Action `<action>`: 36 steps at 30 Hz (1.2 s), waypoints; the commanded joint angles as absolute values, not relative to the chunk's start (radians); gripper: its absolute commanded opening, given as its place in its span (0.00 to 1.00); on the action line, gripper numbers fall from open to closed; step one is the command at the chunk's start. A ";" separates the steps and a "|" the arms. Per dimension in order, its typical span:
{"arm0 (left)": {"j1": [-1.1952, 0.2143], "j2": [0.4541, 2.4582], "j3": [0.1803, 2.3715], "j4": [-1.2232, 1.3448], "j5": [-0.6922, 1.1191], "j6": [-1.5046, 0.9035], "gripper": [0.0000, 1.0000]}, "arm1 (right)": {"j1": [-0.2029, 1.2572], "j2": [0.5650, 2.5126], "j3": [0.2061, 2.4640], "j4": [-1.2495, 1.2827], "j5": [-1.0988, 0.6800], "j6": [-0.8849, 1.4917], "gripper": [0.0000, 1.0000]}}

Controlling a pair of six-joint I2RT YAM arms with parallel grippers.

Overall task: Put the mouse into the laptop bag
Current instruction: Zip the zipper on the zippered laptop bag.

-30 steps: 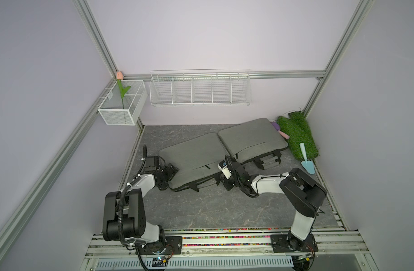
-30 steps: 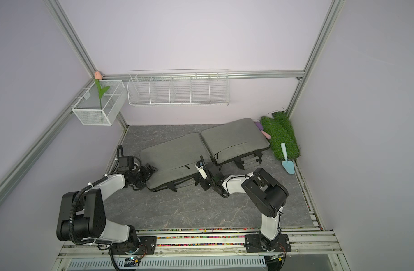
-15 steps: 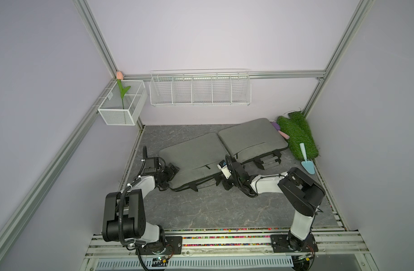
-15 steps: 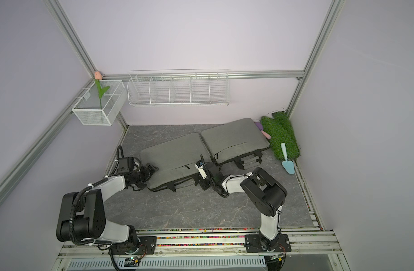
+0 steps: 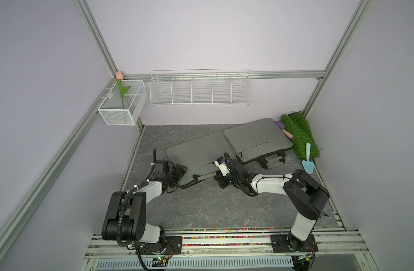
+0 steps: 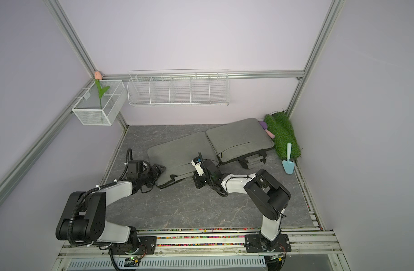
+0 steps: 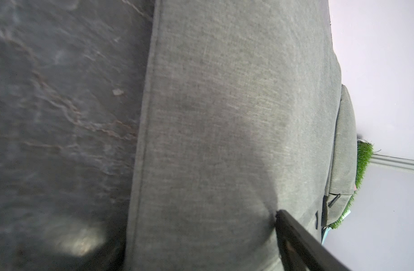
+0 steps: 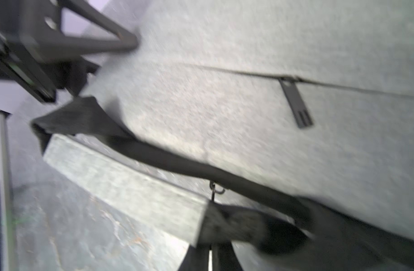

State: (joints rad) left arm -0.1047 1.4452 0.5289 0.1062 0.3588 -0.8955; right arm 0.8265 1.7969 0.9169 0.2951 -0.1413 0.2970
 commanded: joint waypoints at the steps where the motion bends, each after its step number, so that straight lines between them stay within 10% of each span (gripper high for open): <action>1: -0.148 1.429 0.485 0.014 0.414 -0.961 0.84 | 0.930 1.765 0.988 0.275 -0.208 0.307 0.07; 20: -0.241 1.247 0.578 -0.187 0.219 -0.981 0.80 | 1.203 1.920 1.200 0.233 -0.164 0.371 0.07; 28: -0.069 0.985 0.717 -0.484 0.142 -0.874 1.00 | 1.160 1.775 0.932 0.331 -0.079 0.411 0.07; 36: -0.055 1.317 0.813 -0.317 0.394 -0.804 1.00 | 1.145 1.679 0.737 0.334 0.005 0.455 0.07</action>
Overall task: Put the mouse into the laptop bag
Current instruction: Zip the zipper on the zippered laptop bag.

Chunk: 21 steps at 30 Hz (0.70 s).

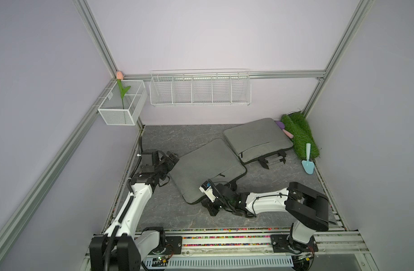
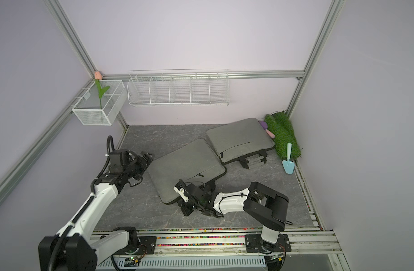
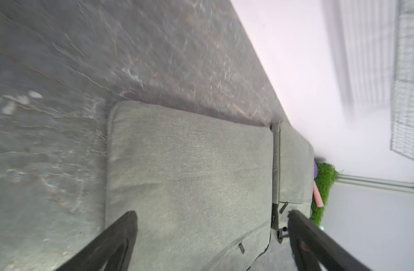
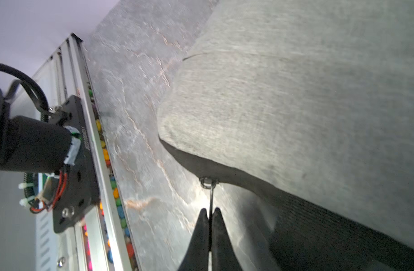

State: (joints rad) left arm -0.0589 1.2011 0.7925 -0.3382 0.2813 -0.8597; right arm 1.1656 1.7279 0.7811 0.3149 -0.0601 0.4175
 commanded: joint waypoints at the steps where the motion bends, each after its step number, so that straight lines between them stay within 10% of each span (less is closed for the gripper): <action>1: -0.055 1.372 0.835 -0.317 0.389 -0.786 1.00 | 1.141 1.667 0.720 0.324 0.022 0.461 0.06; 21: -0.123 1.864 0.577 0.502 0.582 -0.979 0.95 | 1.369 1.918 1.068 0.229 0.039 0.606 0.07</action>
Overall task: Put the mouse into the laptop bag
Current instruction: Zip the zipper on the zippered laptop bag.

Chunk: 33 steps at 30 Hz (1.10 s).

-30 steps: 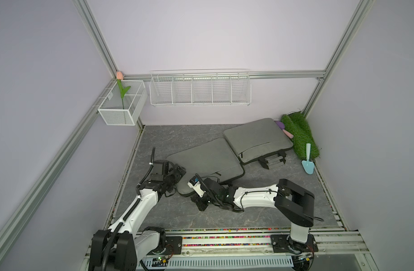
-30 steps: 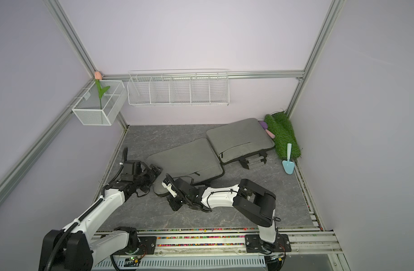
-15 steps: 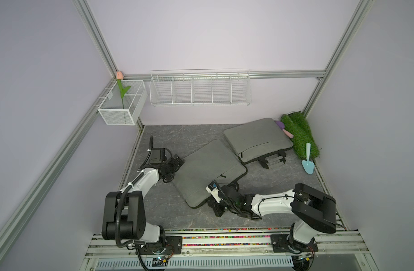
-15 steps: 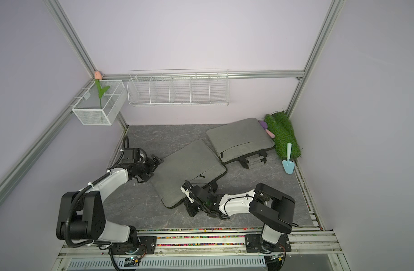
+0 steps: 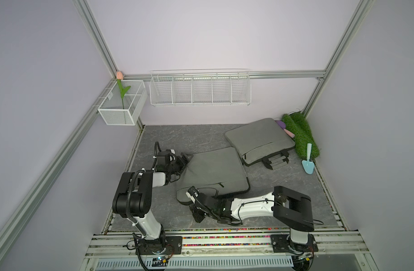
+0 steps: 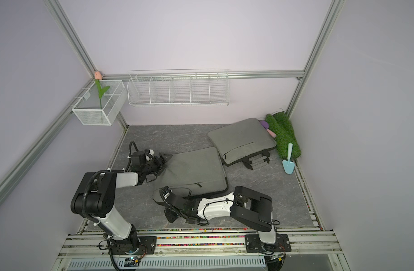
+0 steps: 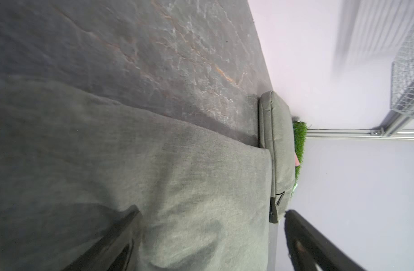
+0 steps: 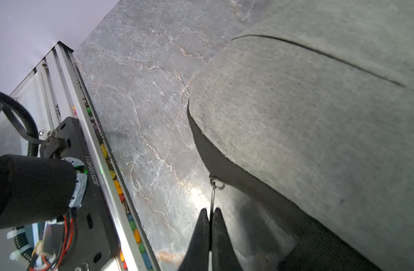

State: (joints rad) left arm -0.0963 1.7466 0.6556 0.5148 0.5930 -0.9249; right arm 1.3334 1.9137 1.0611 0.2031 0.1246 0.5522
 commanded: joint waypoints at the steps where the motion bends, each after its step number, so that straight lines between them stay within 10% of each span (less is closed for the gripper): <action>1: -0.123 1.852 0.572 0.490 0.574 -0.966 0.95 | 1.361 1.911 1.052 0.230 0.059 0.615 0.07; 18: 0.380 1.230 0.391 -0.112 0.482 -0.787 0.96 | 1.162 1.825 0.968 0.097 0.078 0.570 0.07; 25: 0.171 0.961 0.668 -0.280 0.381 -0.799 1.00 | 1.151 1.722 0.796 0.162 0.099 0.620 0.07; 33: -0.112 1.486 1.086 -0.424 0.238 -0.637 1.00 | 1.152 1.646 0.721 0.212 0.097 0.639 0.06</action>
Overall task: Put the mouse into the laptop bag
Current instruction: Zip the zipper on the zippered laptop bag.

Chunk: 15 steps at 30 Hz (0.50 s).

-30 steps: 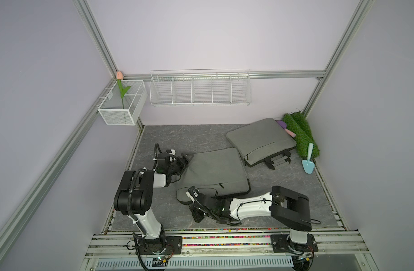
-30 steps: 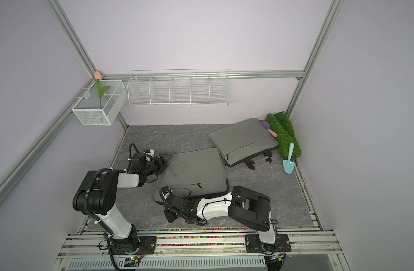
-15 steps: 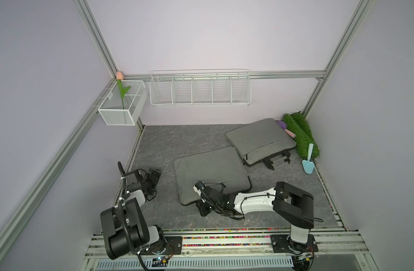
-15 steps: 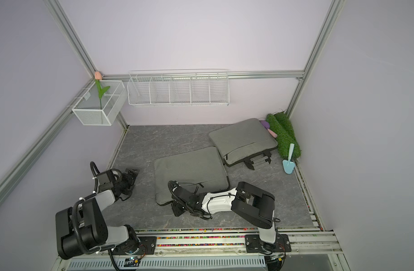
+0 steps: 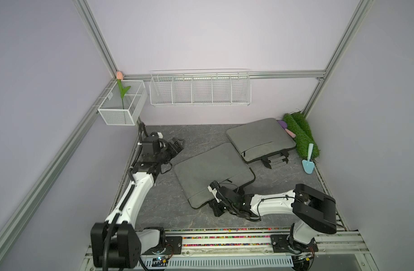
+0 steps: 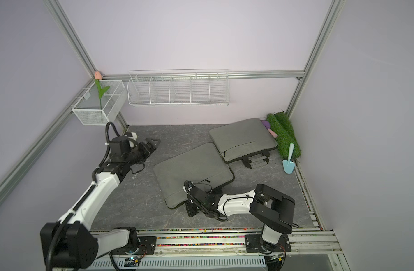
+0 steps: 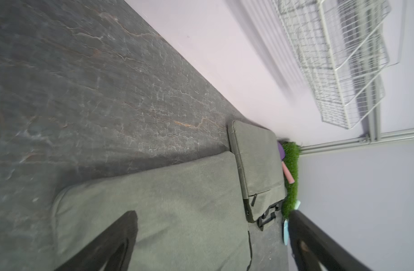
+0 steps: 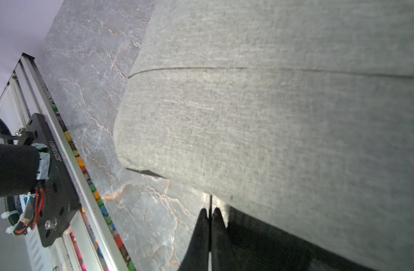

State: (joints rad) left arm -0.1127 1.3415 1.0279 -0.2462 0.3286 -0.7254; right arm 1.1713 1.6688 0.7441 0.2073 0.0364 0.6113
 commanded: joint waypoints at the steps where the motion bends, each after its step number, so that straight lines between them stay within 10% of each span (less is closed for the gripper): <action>1: -0.112 1.532 1.112 -0.448 0.219 -0.612 1.00 | 1.152 1.643 0.719 0.208 0.101 0.639 0.07; 15: -0.058 1.810 1.183 -0.521 0.191 -0.538 1.00 | 1.152 1.582 0.706 0.174 0.112 0.622 0.07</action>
